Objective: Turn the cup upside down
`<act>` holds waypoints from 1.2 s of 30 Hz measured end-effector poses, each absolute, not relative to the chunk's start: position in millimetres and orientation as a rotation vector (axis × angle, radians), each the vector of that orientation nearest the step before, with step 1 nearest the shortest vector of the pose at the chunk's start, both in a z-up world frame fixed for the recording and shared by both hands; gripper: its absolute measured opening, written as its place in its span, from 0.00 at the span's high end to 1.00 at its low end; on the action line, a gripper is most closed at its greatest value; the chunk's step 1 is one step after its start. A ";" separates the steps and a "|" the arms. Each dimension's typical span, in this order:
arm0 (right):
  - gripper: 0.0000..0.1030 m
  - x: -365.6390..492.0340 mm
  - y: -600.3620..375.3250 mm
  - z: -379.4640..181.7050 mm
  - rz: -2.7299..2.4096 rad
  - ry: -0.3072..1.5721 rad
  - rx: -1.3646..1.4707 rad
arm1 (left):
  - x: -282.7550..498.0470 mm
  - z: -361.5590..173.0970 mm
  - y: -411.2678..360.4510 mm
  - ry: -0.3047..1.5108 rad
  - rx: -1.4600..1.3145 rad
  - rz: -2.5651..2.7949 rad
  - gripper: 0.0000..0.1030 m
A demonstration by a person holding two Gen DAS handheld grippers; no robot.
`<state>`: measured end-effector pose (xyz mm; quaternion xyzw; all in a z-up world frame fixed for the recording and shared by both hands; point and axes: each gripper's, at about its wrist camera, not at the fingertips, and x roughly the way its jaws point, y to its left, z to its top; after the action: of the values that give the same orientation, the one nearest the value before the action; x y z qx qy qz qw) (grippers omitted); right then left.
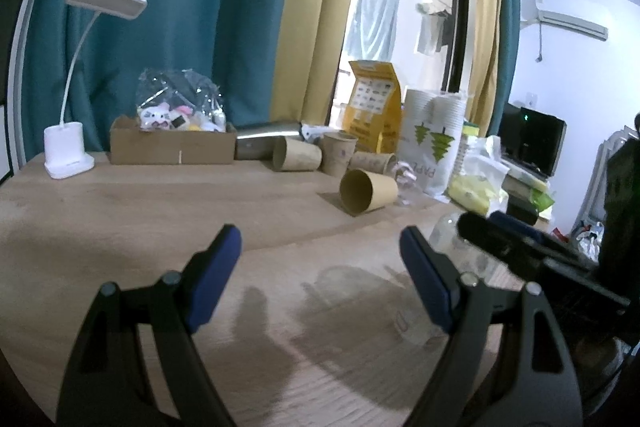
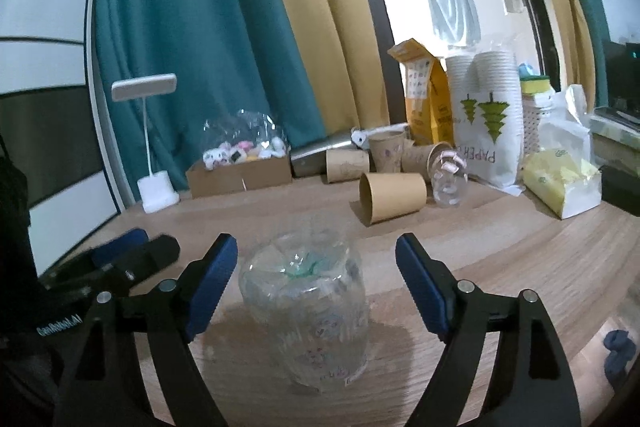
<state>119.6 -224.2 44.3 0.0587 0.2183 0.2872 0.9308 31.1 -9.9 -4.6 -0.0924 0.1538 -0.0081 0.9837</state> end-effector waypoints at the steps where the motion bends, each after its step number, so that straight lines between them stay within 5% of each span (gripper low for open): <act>1: 0.18 118.0 -227.1 47.1 0.579 0.439 0.128 | 29.9 -4.5 -10.5 0.306 -0.184 -0.016 0.19; 36: 0.18 80.6 -244.2 39.4 0.509 0.471 0.078 | 15.8 -2.4 -21.6 0.267 -0.126 -0.059 0.19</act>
<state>80.6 -244.2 39.4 0.0381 0.2307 0.2493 0.9398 15.8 -21.6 -2.4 -0.0626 0.1328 -0.0296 0.9887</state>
